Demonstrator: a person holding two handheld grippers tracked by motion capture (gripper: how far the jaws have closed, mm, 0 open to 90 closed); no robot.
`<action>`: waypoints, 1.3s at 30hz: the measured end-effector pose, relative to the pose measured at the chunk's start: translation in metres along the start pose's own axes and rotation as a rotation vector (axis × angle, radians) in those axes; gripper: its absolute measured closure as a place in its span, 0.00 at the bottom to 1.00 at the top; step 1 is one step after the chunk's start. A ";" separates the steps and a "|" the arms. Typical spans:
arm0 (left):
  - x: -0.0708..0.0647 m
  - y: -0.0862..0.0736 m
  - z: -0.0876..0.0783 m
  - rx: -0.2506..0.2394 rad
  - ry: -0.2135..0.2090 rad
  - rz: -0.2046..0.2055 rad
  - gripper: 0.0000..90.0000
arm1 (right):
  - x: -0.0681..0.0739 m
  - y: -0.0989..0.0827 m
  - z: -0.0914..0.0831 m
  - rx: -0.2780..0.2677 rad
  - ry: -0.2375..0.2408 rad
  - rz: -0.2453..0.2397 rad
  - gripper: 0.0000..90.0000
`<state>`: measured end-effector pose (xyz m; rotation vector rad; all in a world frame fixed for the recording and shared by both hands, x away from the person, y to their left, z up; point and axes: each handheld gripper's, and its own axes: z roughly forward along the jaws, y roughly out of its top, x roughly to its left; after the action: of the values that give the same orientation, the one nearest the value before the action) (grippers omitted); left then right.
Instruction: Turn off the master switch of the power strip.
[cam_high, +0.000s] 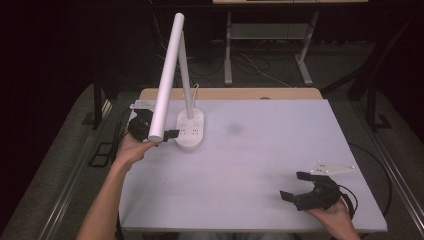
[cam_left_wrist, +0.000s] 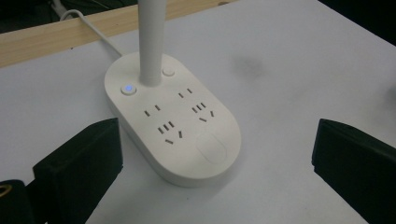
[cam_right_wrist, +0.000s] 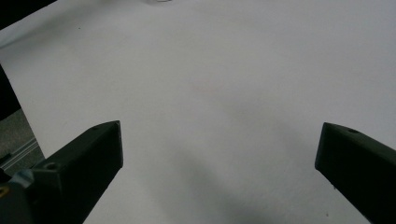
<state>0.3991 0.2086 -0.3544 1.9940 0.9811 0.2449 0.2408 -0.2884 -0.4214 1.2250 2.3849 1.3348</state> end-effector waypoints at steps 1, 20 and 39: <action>0.001 0.001 0.001 -0.002 0.000 -0.003 0.01 | 0.000 0.000 0.000 -0.004 -0.001 0.002 0.00; 0.017 0.021 0.020 0.013 0.027 -0.034 0.03 | -0.001 -0.003 -0.002 0.003 -0.006 0.005 0.00; 0.040 0.031 0.037 -0.006 0.055 -0.088 0.06 | -0.007 -0.004 -0.008 -0.013 -0.025 0.009 0.00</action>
<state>0.4611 0.2046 -0.3594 1.9424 1.0993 0.2543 0.2391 -0.2999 -0.4212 1.2424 2.3530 1.3277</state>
